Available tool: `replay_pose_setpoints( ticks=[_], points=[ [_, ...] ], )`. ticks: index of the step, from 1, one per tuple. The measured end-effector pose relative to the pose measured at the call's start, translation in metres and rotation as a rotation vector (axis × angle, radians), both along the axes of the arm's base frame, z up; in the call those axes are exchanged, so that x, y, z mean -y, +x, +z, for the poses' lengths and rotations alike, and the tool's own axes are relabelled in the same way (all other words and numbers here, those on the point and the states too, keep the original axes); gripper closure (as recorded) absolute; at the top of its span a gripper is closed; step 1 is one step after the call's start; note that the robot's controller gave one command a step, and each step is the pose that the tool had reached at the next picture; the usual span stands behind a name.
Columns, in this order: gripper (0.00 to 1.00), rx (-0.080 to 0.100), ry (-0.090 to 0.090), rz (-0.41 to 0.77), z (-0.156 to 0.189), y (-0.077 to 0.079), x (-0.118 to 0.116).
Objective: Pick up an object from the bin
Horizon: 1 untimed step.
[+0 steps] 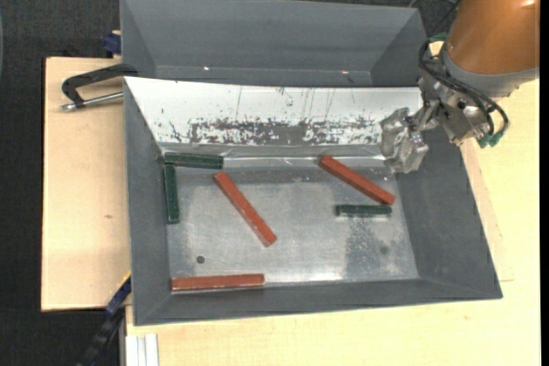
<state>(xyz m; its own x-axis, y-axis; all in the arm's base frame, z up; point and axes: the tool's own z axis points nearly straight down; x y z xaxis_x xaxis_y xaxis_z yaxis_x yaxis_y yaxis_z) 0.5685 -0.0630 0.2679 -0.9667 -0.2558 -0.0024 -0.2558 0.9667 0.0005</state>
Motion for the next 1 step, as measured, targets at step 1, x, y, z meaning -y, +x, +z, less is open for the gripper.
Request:
replay_pose_setpoints(
  ticks=[1],
  points=[
    [0.0, 0.015, -0.002, 0.212, 0.0837, 0.0074, -0.0291]
  ],
)
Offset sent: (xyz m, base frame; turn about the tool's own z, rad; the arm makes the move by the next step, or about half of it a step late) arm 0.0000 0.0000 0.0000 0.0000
